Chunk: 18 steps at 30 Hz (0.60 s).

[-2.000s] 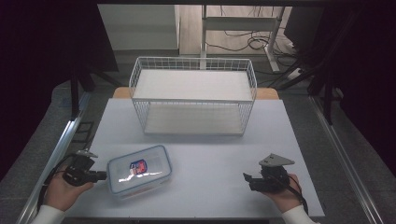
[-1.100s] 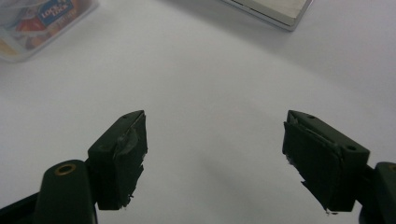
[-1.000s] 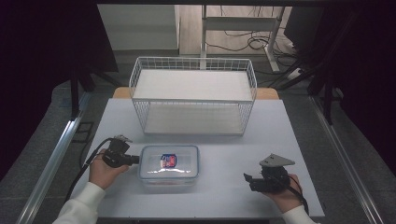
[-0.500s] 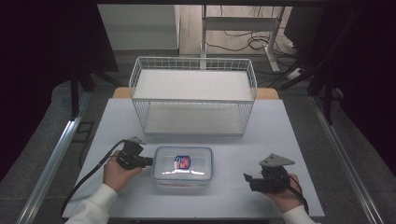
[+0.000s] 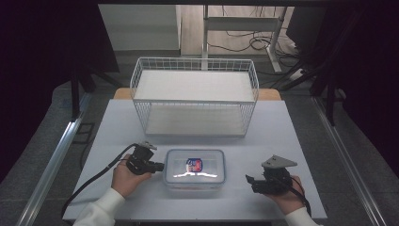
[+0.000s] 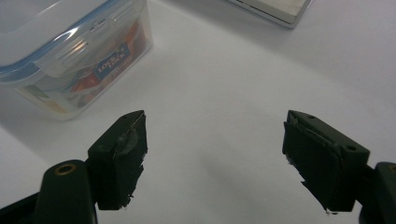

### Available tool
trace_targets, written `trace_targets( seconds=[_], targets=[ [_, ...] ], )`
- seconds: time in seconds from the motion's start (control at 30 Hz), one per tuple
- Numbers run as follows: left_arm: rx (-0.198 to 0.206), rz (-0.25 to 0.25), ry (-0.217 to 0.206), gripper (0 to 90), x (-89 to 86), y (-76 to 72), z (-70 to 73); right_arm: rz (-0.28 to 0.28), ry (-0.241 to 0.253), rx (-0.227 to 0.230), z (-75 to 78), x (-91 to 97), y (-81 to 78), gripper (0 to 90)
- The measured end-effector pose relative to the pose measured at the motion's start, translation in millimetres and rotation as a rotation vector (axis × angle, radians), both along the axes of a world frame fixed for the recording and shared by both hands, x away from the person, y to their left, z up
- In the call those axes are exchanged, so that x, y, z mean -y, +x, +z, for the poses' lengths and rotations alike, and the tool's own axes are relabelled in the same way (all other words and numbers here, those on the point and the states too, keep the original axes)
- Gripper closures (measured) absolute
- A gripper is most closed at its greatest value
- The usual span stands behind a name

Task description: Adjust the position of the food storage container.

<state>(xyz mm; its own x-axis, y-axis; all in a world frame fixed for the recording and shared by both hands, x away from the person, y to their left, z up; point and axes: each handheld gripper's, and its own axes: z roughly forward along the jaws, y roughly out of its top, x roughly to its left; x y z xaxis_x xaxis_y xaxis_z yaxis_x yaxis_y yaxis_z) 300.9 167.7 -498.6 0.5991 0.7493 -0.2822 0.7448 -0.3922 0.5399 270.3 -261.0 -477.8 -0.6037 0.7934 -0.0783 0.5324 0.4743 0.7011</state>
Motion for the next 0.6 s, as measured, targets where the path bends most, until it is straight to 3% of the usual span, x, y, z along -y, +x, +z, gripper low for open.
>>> trace_targets(
  seconds=[0.13,0.33,0.4,0.47,0.6],
  targets=[
    [0.047,0.026,0.026,89.2,-6.9,-1.0,4.2,-0.013,0.041,0.019,3.8,1.5,-0.9,22.5],
    [0.096,0.060,0.010,87.9,-27.5,-8.7,15.4,-0.004,0.071,0.018,2.0,2.7,-1.0,22.8],
    [0.117,0.060,-0.011,81.2,-33.7,-14.7,18.1,0.002,0.067,0.013,0.5,2.0,-0.8,22.8],
    [0.145,0.083,-0.011,69.0,-37.4,-19.7,19.1,0.006,0.066,0.015,0.2,0.8,-1.0,22.8],
    [0.163,0.116,-0.015,52.6,-39.8,-25.8,20.3,0.008,0.070,0.019,1.3,-0.3,-1.4,22.7]
  ],
)
